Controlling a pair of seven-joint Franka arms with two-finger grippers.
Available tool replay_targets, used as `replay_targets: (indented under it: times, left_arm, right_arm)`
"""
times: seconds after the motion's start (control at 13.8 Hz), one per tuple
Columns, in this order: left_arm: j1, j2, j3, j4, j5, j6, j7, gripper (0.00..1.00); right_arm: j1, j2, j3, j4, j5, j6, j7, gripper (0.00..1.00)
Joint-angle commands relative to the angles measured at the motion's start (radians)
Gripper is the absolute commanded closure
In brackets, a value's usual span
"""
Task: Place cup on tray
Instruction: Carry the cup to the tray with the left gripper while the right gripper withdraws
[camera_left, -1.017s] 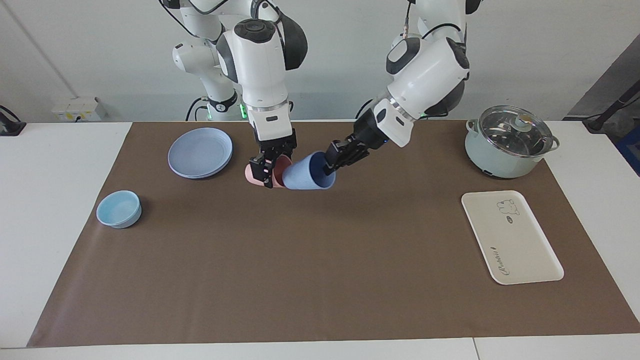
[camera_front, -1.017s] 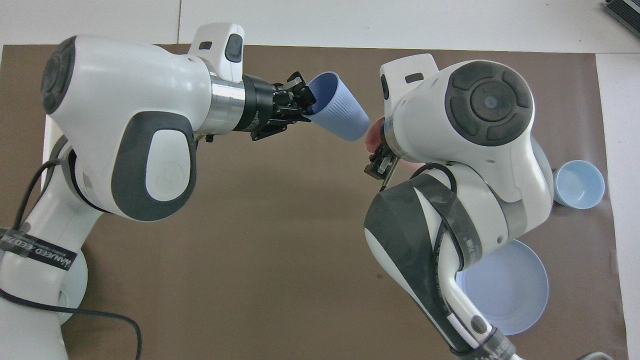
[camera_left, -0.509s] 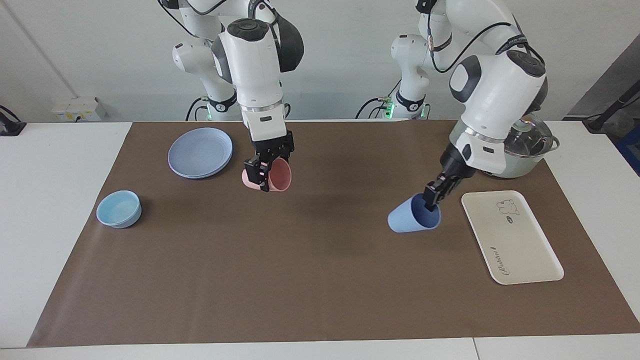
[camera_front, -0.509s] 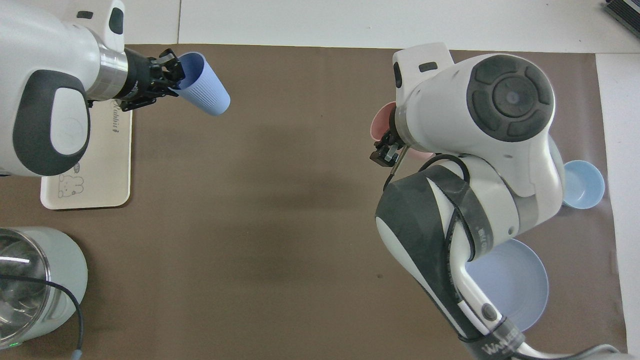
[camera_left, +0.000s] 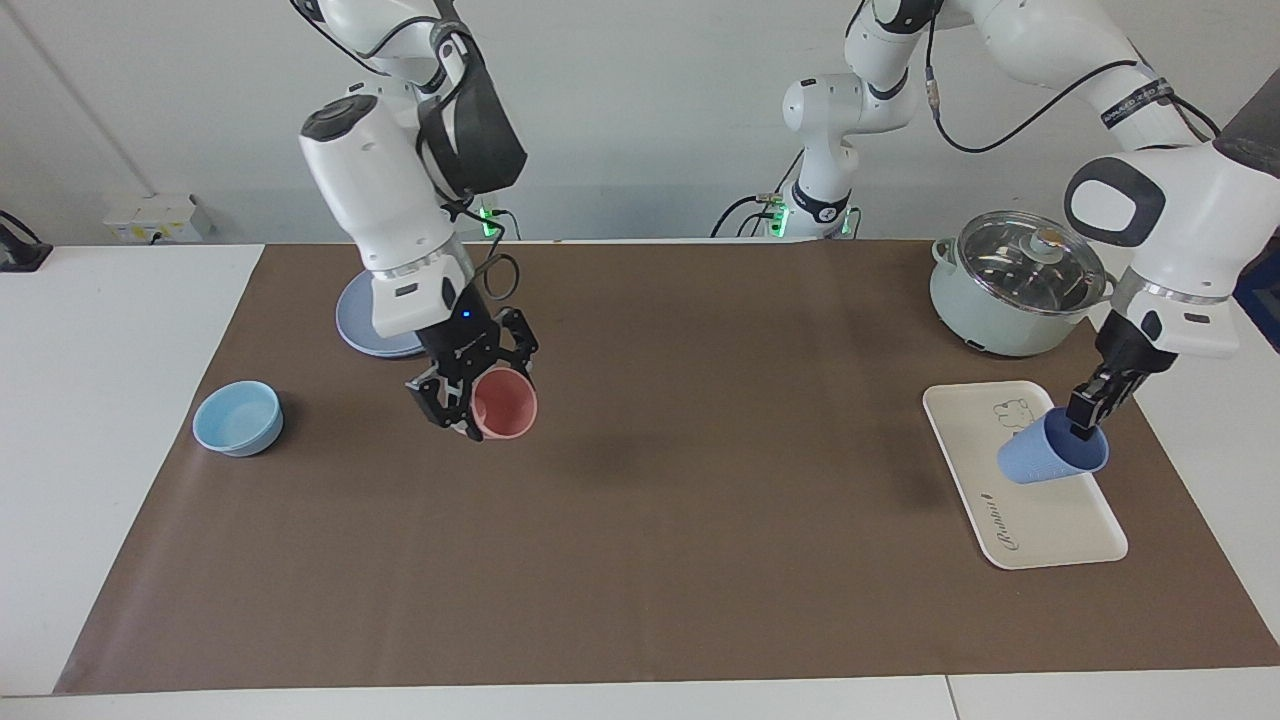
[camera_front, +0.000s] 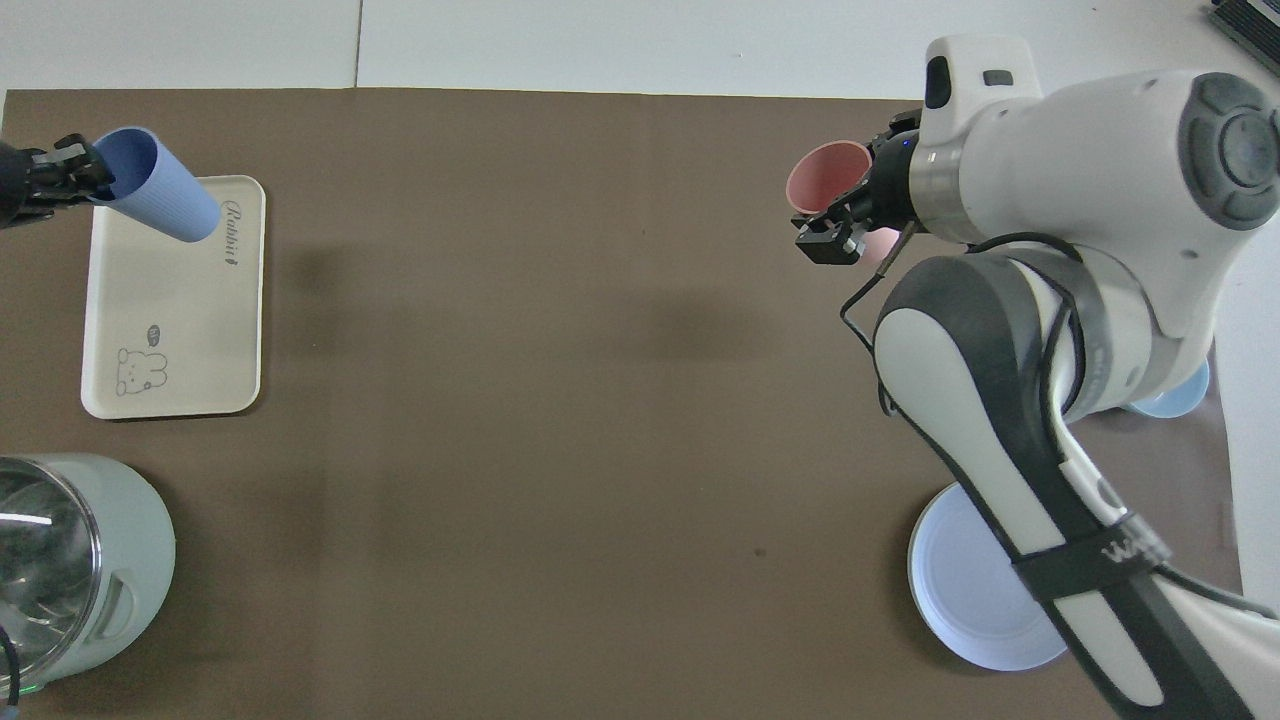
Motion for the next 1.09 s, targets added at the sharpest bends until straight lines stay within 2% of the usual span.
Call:
replay_targets:
  times: [0.0,0.15,0.29,0.51,0.8,0.94,1.02]
  left_arm:
    - [0.057,-0.082,-0.016,-0.185,0.012,0.127,0.120,1.00]
    - [0.061,-0.079,-0.016,-0.220,0.010,0.189,0.121,1.00]
    - [0.068,-0.076,-0.018,-0.291,0.004,0.282,0.123,1.00]
    - [0.077,-0.044,-0.018,-0.316,-0.066,0.352,0.126,1.00]
    - [0.075,-0.013,-0.019,-0.314,-0.066,0.396,0.125,1.00]
    - [0.069,-0.012,-0.019,-0.305,-0.066,0.382,0.126,1.00]
    - [0.066,-0.012,-0.019,-0.305,-0.066,0.378,0.126,0.80]
  right_arm:
    - [-0.102,-0.016,0.010,-0.070,0.212,0.053,-0.208,1.00]
    - [-0.162,-0.017,0.009,-0.127,0.439,0.078,-0.405,1.00]
    - [-0.230,-0.016,0.010,-0.177,0.589,0.077,-0.578,1.00]
    - [-0.258,0.010,0.009,-0.260,0.922,0.115,-0.865,1.00]
    - [-0.287,0.079,0.009,-0.268,1.128,0.103,-1.054,1.00]
    - [-0.339,0.144,0.010,-0.253,1.207,0.033,-1.196,1.00]
    - [-0.372,0.183,0.010,-0.238,1.245,-0.022,-1.267,1.00]
